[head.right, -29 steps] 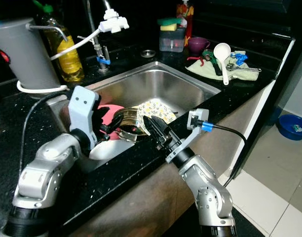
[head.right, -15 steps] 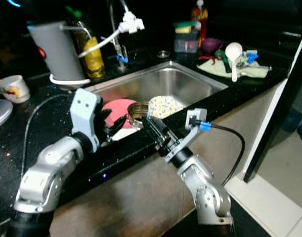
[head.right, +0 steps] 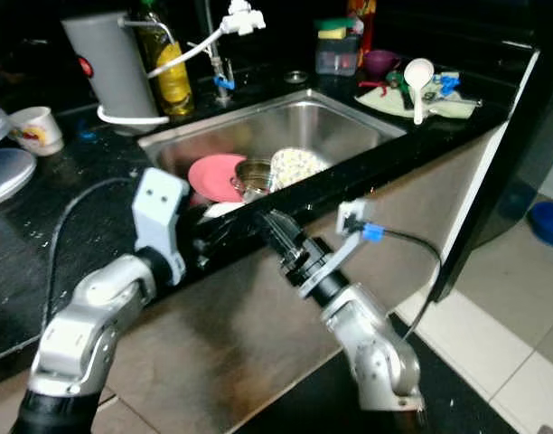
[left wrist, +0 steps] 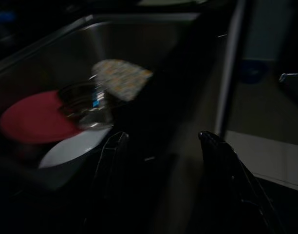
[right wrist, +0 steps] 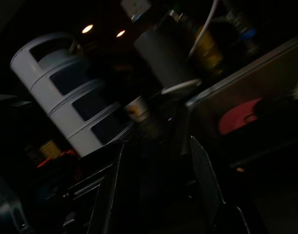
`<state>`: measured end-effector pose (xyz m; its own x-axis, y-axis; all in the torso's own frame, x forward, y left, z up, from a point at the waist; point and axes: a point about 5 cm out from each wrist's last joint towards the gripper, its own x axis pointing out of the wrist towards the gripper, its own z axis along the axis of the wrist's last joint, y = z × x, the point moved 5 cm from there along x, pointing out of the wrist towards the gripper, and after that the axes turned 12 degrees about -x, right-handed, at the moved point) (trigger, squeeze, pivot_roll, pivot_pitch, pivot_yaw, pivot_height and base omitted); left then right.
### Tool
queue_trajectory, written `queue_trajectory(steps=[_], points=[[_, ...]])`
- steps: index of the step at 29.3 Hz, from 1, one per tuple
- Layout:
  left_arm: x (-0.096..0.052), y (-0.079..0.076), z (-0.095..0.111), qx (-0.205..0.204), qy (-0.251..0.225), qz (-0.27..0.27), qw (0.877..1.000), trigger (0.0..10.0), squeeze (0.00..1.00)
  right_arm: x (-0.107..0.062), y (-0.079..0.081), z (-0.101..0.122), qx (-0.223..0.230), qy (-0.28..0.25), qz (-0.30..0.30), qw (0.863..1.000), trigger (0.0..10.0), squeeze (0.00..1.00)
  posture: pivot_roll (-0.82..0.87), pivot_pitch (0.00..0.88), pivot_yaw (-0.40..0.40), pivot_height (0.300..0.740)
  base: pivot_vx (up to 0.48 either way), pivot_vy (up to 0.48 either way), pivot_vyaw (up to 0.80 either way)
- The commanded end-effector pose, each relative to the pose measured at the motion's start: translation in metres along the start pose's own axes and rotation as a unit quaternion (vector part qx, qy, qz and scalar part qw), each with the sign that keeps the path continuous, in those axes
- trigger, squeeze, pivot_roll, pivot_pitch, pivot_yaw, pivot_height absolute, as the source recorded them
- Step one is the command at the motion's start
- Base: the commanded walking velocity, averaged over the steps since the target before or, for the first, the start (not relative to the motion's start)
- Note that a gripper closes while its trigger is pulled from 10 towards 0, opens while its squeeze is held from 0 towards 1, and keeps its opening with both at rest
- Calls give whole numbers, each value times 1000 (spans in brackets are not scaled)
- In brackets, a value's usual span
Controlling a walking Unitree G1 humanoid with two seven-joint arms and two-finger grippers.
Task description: Kitchen organization
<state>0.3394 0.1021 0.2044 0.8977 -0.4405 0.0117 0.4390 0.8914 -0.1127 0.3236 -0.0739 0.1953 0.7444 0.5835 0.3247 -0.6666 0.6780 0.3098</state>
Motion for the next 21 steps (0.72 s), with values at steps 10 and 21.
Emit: queue_trajectory(steps=[10, 21], points=[[-9, -14, -30, -24, 24, -13, 999, 10000, 0, -2, -13, -1, -12, 6, -39, 999, 10000, 0, -12, 0, 19, 740, -276, 0, 0], [-16, -7, -59, -33, 46, 16, 998, 10000, 0, -10, -36, -1, -50, 21, -91, 994, 10000, 0, -32, 0, 4, 740, -173, 0, 0]])
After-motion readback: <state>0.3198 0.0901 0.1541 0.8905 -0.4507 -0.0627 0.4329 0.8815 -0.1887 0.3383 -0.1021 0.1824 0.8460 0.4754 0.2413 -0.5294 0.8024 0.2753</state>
